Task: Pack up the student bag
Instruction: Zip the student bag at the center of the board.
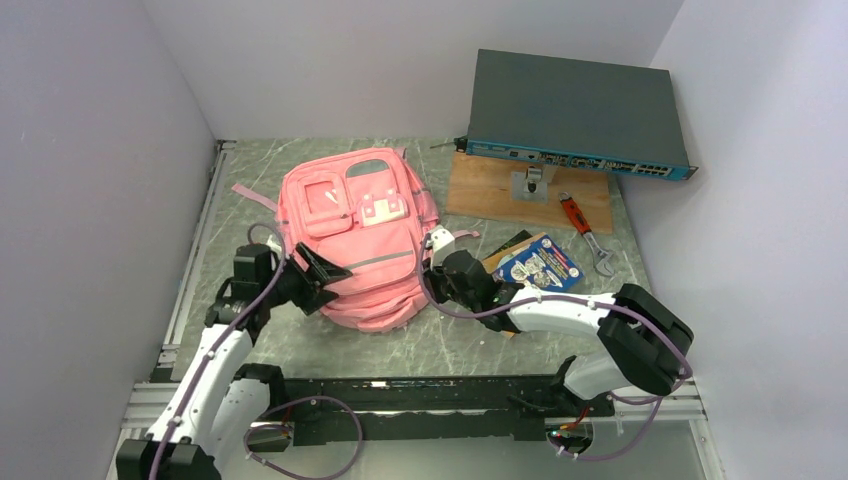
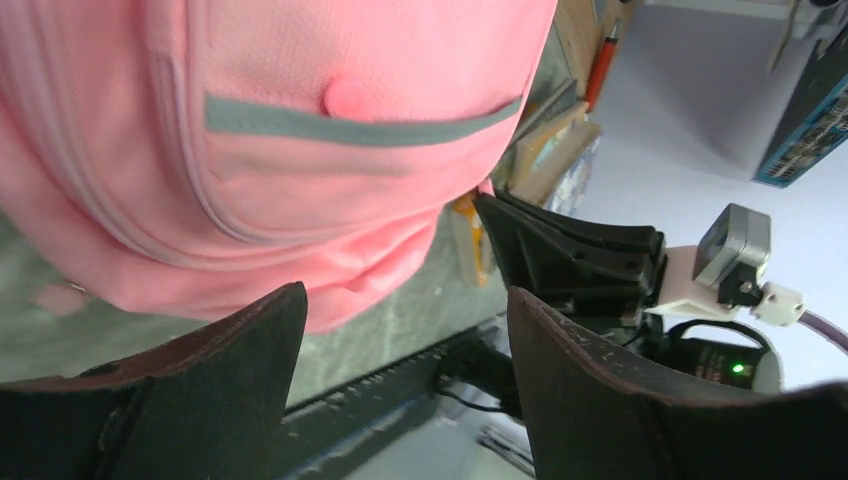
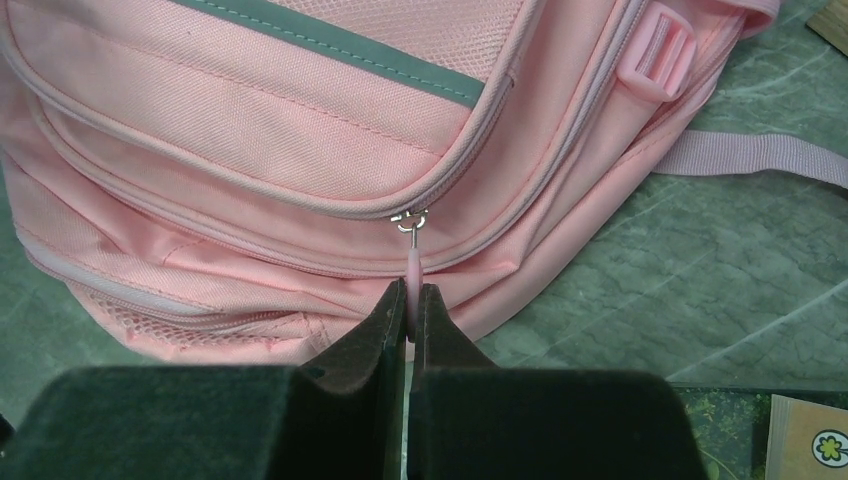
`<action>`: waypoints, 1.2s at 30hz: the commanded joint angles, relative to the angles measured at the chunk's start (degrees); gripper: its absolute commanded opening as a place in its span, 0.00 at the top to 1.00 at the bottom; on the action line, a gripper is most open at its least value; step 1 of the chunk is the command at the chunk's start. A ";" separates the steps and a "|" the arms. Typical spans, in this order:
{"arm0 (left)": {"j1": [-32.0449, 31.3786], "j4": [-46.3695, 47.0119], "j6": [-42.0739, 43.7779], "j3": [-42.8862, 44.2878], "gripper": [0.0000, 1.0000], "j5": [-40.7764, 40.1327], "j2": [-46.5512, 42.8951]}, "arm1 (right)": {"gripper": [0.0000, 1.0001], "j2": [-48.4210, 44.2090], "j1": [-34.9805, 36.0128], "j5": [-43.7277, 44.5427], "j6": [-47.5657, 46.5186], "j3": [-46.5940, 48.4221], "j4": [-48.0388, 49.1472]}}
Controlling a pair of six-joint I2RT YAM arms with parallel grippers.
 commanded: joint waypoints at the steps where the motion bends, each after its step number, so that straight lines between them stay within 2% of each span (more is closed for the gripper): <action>1: -6.69 7.41 -19.93 -2.53 0.22 -0.54 0.69 | 1.00 -0.48 0.79 0.35 -0.30 0.72 1.77; 5: -14.57 11.41 -29.59 -1.17 0.24 -6.69 5.62 | 1.00 -0.41 1.33 0.76 -0.17 0.99 1.62; 9: -19.52 19.23 -38.35 -3.45 0.33 -11.99 10.12 | 1.00 -0.36 2.03 1.18 0.13 1.28 1.78; 11: -22.18 21.87 -41.39 -4.14 0.32 -16.77 11.80 | 1.00 -0.39 2.45 1.33 0.17 1.44 1.77; 15: -25.50 28.87 -43.93 -5.35 0.26 -23.21 17.22 | 1.00 -0.21 3.11 1.40 0.14 1.77 2.02; 19: -25.69 34.09 -42.49 -6.09 0.27 -24.25 22.67 | 1.00 0.43 3.62 1.29 0.10 1.92 2.13; 26: -25.41 37.85 -38.49 -10.69 0.71 -30.66 21.88 | 1.00 0.72 3.94 1.89 0.18 1.67 2.06; 28: -24.93 37.72 -37.02 -11.73 0.79 -30.82 20.89 | 1.00 0.87 4.03 2.03 0.05 1.48 1.99; 34: -20.66 27.82 -29.23 -10.30 1.00 -30.74 18.17 | 1.00 0.81 4.03 2.64 -0.90 0.92 2.13; 36: -19.16 26.68 -27.20 -10.70 1.00 -29.96 16.92 | 1.00 0.91 4.03 2.99 -1.27 0.92 2.04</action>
